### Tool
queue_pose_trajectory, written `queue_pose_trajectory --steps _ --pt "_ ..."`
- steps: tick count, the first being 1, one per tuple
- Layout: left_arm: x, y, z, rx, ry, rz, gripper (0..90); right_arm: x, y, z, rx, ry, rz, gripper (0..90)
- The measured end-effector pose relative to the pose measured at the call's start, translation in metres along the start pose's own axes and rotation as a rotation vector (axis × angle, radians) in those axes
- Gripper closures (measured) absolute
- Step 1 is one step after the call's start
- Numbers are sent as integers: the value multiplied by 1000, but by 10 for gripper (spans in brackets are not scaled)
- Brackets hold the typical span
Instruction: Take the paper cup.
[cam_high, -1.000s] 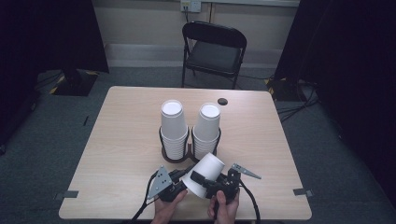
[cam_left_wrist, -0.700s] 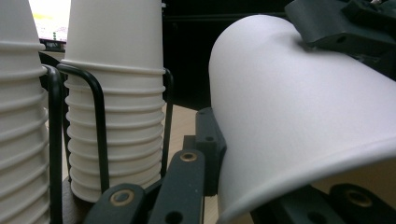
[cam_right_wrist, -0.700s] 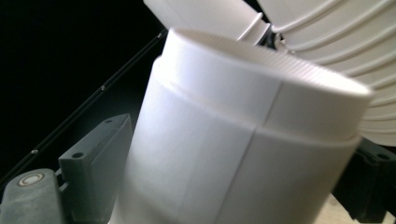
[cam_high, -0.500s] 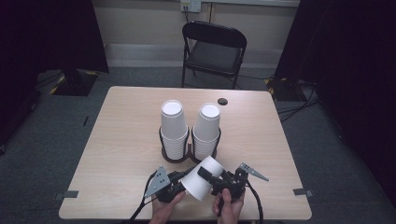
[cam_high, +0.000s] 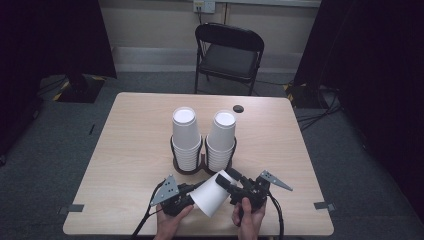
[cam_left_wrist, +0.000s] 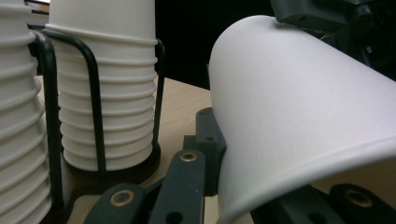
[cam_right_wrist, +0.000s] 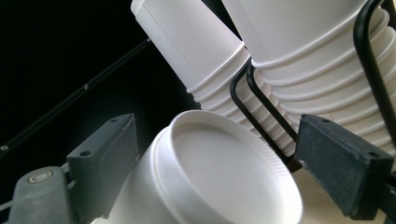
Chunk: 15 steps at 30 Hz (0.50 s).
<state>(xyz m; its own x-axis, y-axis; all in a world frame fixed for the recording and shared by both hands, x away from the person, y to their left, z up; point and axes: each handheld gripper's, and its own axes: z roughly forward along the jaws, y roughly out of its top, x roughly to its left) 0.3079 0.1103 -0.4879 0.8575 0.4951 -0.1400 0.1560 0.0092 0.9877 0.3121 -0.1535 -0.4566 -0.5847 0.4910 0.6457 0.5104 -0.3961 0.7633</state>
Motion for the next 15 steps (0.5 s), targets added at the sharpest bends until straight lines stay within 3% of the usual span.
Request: queue_pose_trajectory --steps 7,9,10,12,15 --pt "2 2 -2 70 25 49 863 -1 -1 0 17 -24 -54 129" --pt "3 3 -3 80 28 53 863 -1 1 -3 5 -41 -71 129" --pt "4 3 -4 85 27 53 863 -1 4 -5 -8 -77 -91 129" --pt "7 4 -4 102 39 43 863 -1 6 -8 -11 -111 -128 129" --pt "14 5 -7 111 40 -11 864 1 7 -13 -27 -121 -195 129"
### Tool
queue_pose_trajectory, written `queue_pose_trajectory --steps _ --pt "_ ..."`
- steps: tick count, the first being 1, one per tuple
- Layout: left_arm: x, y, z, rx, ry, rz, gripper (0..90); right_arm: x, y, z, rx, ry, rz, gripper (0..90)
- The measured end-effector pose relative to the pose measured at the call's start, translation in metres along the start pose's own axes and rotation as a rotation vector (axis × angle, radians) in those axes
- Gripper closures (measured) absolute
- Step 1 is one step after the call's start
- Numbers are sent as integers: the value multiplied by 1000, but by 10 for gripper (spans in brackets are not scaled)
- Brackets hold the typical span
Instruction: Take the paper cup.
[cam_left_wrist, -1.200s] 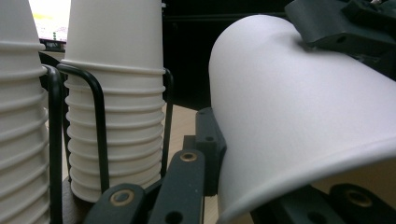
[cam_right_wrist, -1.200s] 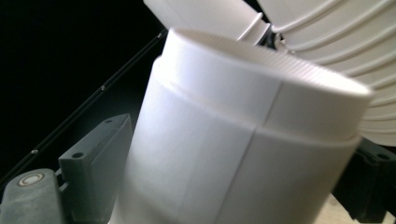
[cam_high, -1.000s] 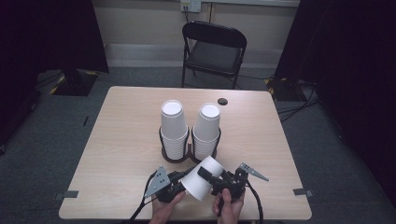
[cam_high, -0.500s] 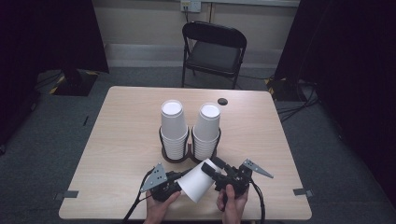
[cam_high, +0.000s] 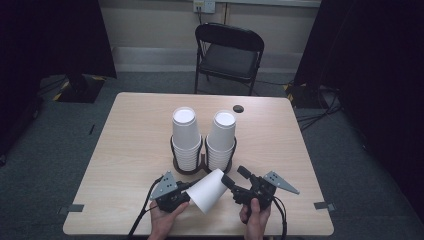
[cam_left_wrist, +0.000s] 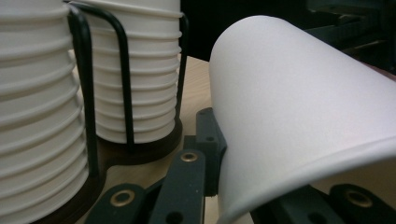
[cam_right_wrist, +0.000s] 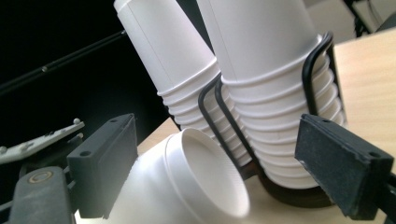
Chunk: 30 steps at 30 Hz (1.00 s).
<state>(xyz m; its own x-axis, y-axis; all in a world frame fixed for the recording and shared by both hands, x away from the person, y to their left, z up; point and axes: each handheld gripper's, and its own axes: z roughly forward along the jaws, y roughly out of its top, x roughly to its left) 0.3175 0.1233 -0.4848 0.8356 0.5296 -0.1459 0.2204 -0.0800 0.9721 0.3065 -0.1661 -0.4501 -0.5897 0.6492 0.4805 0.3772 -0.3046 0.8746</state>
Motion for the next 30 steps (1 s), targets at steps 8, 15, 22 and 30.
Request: queue_pose_trajectory --steps 8,15,22,30 --pt "8 4 -6 53 -14 -21 864 2 -3 -7 -4 1 -96 152" --pt "13 9 -13 87 29 5 862 1 -10 -8 0 33 -178 133" --pt "16 18 -16 142 80 28 862 5 -17 -1 19 44 -322 130" --pt "17 28 -12 240 75 35 862 10 -29 12 100 67 -396 134"
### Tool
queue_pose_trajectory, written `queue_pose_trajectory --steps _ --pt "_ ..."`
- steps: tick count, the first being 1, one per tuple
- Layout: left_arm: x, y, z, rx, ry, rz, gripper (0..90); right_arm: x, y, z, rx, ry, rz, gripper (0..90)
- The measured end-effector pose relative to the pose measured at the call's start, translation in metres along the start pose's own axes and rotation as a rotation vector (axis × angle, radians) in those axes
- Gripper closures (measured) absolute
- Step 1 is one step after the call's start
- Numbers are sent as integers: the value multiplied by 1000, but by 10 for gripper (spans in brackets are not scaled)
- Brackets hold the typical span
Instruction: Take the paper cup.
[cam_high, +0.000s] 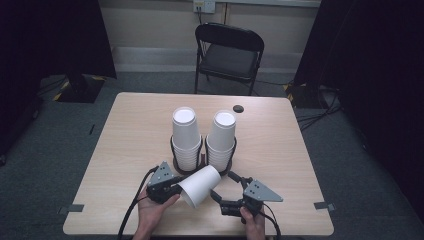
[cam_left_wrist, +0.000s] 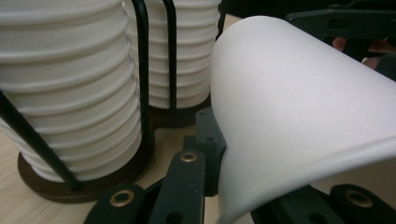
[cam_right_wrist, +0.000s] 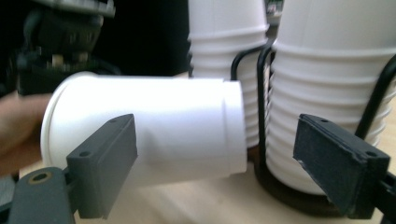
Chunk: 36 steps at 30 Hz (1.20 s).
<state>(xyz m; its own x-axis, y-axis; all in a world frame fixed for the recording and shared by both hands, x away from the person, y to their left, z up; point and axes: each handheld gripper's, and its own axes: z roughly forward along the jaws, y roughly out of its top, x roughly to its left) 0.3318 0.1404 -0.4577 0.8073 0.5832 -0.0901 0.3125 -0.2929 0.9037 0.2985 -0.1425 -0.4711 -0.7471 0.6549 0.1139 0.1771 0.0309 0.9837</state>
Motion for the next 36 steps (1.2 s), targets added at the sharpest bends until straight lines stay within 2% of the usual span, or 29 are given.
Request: queue_pose_trajectory --steps 1,4,6,7,8,9,11,13,14,15,16,17,18,21,22,24,25,28,31,33,34,36 --pt "0 0 0 0 0 0 862 0 0 0 0 0 0 134" --pt "2 3 -1 19 -11 6 863 1 -3 -1 48 2 -31 138" --pt "2 5 -2 26 -15 8 863 1 -3 -3 74 -32 -75 140" --pt "4 7 -3 30 -18 15 863 1 -3 -3 74 -32 -75 140" --pt "4 8 -4 36 -23 15 863 1 -3 -4 105 -55 -121 141" --pt "4 9 -3 43 -23 17 863 2 -3 -5 122 -53 -135 141" --pt "6 13 -3 77 -32 19 862 4 -3 -5 133 -35 -152 140" --pt "6 14 -2 90 -30 9 862 5 -3 -4 132 -35 -165 140" --pt "7 16 -1 126 -30 15 862 6 -4 -4 147 -12 -187 140" --pt "7 16 -1 126 -30 15 862 7 -5 -3 153 -17 -199 140" --pt "7 16 0 143 -36 16 862 7 -5 -3 153 -17 -199 140" --pt "7 18 1 168 -39 18 863 10 -7 -1 182 -32 -230 140" --pt "8 18 2 184 -43 13 863 10 -8 0 193 -39 -239 139" --pt "9 20 4 209 -45 14 863 11 -9 1 200 -25 -245 139" --pt "9 22 5 232 -32 17 863 12 -9 1 208 -31 -271 138" --pt "9 24 5 234 -36 20 863 13 -11 3 218 -57 -325 138" --pt "9 24 5 234 -36 20 863 13 -11 3 218 -57 -325 138" --pt "8 29 6 252 -36 33 863 15 -12 5 244 -71 -388 140" --pt "8 31 6 266 -37 43 863 16 -12 5 237 -73 -409 140" --pt "8 33 9 280 -51 38 863 17 -12 5 230 -83 -430 140" --pt "8 35 10 321 -65 47 863 17 -12 6 237 -90 -452 140" --pt "7 36 12 334 -72 47 863 17 -12 7 244 -92 -457 140"
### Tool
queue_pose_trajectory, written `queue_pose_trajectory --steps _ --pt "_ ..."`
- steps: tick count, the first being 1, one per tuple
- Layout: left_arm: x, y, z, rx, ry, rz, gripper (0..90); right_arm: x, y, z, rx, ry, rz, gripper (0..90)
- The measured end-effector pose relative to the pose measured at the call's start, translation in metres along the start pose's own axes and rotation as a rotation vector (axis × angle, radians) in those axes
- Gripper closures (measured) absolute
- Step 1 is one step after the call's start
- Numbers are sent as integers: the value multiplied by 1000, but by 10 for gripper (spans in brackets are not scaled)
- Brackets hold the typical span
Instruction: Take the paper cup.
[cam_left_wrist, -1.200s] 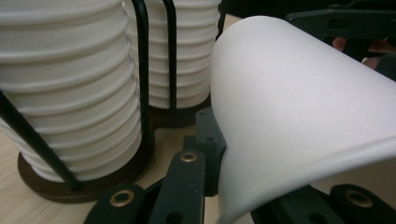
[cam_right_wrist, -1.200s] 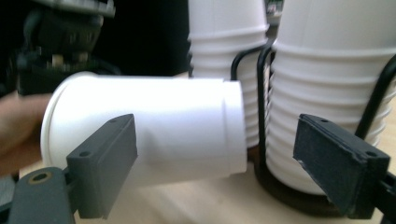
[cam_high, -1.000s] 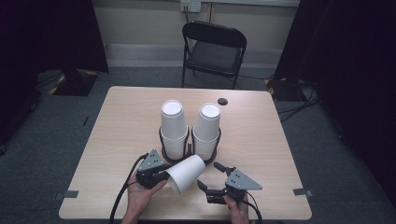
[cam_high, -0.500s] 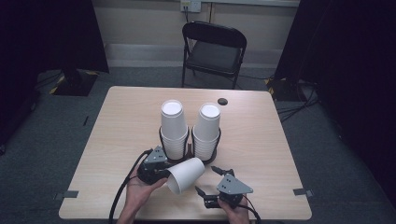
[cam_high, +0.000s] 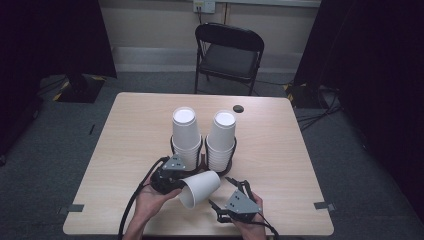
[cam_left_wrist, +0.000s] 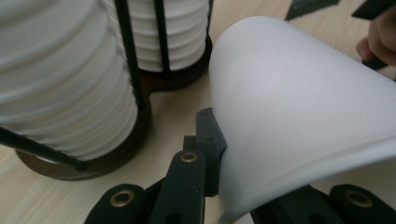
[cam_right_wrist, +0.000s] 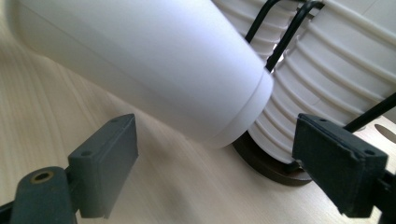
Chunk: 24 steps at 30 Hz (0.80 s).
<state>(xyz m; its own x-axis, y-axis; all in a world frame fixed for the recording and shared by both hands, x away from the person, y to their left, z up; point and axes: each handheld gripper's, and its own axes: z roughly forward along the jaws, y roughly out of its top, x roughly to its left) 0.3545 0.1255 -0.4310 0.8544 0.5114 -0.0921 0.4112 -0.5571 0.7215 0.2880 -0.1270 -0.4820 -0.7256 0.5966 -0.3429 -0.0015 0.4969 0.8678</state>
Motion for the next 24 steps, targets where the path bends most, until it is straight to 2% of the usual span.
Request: queue_pose_trajectory --steps 6,10,12,13,16,17,18,20,22,24 --pt "0 5 7 48 -21 11 863 1 2 1 22 15 -43 140" --pt "1 7 6 56 -37 12 863 3 5 0 15 27 -44 140" --pt "1 7 6 49 -46 1 864 5 8 1 35 22 -78 139" --pt "1 7 7 57 -57 0 865 7 11 2 32 49 -88 139" --pt "2 9 5 76 -50 11 865 9 13 4 39 55 -116 128" --pt "2 10 5 72 -51 3 865 11 14 5 43 45 -128 119" --pt "4 12 4 66 -52 3 866 14 15 6 13 27 -143 118" --pt "5 13 3 76 -58 5 866 14 16 6 10 22 -138 124" --pt "5 17 2 88 -63 16 866 15 19 7 22 5 -168 124" --pt "4 18 2 94 -66 15 866 15 20 8 28 5 -176 117"
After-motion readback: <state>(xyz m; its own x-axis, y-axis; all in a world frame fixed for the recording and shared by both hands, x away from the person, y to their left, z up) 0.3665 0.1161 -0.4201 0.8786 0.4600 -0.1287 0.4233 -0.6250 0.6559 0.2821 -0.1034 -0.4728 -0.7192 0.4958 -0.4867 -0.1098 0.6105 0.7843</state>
